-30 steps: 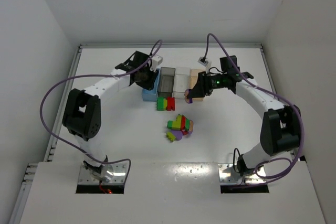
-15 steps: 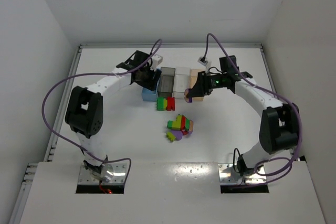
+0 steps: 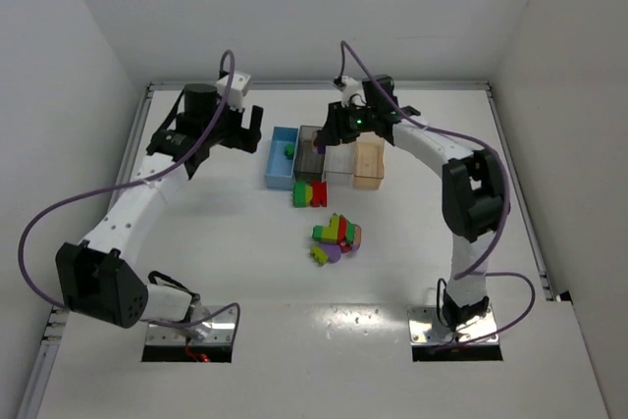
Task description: Sort the legos into containers by color
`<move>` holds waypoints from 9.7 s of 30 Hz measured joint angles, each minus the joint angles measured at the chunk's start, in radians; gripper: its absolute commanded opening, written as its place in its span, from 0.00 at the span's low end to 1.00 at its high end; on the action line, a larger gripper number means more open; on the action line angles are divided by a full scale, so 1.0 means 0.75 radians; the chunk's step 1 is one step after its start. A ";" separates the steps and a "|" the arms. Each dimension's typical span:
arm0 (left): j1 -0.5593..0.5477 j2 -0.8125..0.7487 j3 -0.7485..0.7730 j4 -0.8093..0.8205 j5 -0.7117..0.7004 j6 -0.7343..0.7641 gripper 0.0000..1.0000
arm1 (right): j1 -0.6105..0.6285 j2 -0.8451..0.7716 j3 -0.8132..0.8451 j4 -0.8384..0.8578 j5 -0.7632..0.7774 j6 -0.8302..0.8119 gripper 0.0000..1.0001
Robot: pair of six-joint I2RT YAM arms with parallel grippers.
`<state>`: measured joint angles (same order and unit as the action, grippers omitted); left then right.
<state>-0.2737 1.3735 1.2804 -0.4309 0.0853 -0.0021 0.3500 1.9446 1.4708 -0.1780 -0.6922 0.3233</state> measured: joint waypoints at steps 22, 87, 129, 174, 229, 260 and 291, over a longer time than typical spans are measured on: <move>0.073 -0.108 -0.257 -0.036 0.072 0.040 1.00 | 0.132 0.346 0.190 -0.013 0.349 0.042 0.63; -0.699 0.383 -0.297 -0.077 0.448 0.916 0.73 | -0.422 -0.754 -0.659 -0.543 0.216 -0.506 0.68; -0.864 0.204 -0.272 0.033 0.215 0.612 0.26 | -0.317 0.040 -0.283 -1.449 -0.763 -1.184 0.77; -0.928 0.117 -0.243 0.028 0.093 0.581 0.25 | -0.272 0.161 -0.243 -1.516 -0.789 -1.276 0.48; -0.767 -0.091 -0.434 0.108 0.053 0.349 0.22 | -0.305 -0.362 -0.752 -0.632 -0.082 -0.665 0.06; -0.770 -0.229 -0.483 0.120 0.144 0.313 0.22 | -0.041 -0.516 -0.557 -0.672 -0.273 -0.712 0.79; -0.873 -0.110 -0.419 0.167 0.120 0.326 0.22 | 0.062 -0.031 -0.227 -1.171 -0.853 -0.927 0.70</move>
<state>-0.9287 1.2911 0.9665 -0.3058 0.1749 0.2420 0.3962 1.9213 1.3006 -1.0561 -1.3323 -0.3717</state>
